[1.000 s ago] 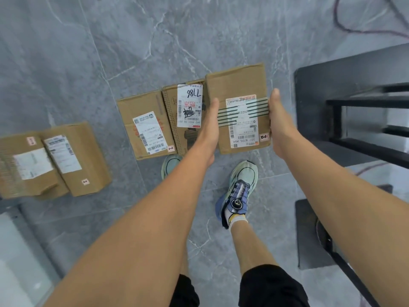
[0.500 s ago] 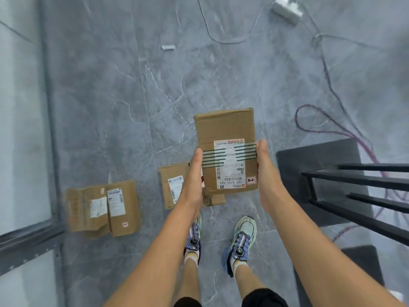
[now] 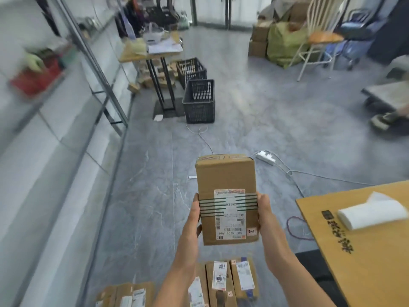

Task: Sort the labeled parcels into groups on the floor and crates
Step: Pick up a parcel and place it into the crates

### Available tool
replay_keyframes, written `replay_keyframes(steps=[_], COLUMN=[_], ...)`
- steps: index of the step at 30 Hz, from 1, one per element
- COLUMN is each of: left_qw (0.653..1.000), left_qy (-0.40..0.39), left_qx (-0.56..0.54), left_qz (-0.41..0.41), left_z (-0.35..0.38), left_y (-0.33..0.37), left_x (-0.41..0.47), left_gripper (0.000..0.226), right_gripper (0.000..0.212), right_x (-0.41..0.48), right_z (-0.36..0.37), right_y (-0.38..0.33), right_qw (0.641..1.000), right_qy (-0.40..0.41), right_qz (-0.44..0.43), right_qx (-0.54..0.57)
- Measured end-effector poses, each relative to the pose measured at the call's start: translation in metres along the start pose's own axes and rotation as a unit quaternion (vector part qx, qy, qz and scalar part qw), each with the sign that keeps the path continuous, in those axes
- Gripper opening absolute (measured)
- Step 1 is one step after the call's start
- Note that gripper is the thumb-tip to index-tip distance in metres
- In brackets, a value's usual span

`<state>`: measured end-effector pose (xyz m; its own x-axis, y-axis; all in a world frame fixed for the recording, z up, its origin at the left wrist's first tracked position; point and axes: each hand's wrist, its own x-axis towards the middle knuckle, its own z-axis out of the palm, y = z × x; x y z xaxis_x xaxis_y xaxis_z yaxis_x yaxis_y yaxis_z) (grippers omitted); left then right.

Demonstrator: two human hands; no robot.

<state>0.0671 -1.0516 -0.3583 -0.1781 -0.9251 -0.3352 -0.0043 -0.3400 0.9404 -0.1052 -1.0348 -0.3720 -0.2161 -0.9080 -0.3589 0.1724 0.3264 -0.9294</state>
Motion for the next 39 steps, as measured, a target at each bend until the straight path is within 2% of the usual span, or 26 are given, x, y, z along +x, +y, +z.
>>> replay_keyframes(steps=[3,5,7,9,14,19,28,34,39], left_qw=[0.998,0.994,0.988,0.982,0.961,0.935,0.87,0.819,0.764], left_qy=[-0.037,-0.067,-0.097,-0.127,-0.205,-0.295,-0.455,-0.543,-0.615], left_qx=[0.008,0.02,0.026,0.028,0.035,0.051,0.072,0.097,0.12], left_qz=[0.052,0.089,0.117,0.138,0.181,0.192,0.175,0.16,0.152], left_z=[-0.001,0.0,-0.001,-0.003,-0.003,0.014,0.101,0.178,0.232], left_y=[0.049,0.081,0.111,0.136,0.184,0.207,0.204,0.169,0.121], left_x=[-0.021,-0.033,-0.044,-0.052,-0.068,-0.091,-0.175,-0.257,-0.362], left_gripper=[0.06,0.058,0.054,0.049,0.047,0.055,0.046,0.044,0.043], right_gripper=[0.054,0.051,0.052,0.06,0.053,0.054,0.058,0.058,0.055], right_x=[0.008,0.01,-0.018,-0.052,-0.136,-0.194,-0.317,-0.427,-0.541], right_z=[-0.002,-0.013,-0.012,0.001,0.019,0.015,-0.043,-0.09,-0.124], right_y=[-0.048,-0.067,-0.096,-0.124,-0.16,-0.174,-0.157,-0.122,-0.07], right_qw=[1.0,0.994,0.992,0.991,0.971,0.947,0.888,0.836,0.785], right_qy=[0.007,0.011,0.023,0.085,0.165,0.262,0.41,0.504,0.575], right_qz=[-0.024,-0.088,-0.108,-0.102,-0.172,-0.185,-0.199,-0.195,-0.196], right_qx=[0.016,0.057,0.057,0.027,0.028,0.029,0.059,0.093,0.123])
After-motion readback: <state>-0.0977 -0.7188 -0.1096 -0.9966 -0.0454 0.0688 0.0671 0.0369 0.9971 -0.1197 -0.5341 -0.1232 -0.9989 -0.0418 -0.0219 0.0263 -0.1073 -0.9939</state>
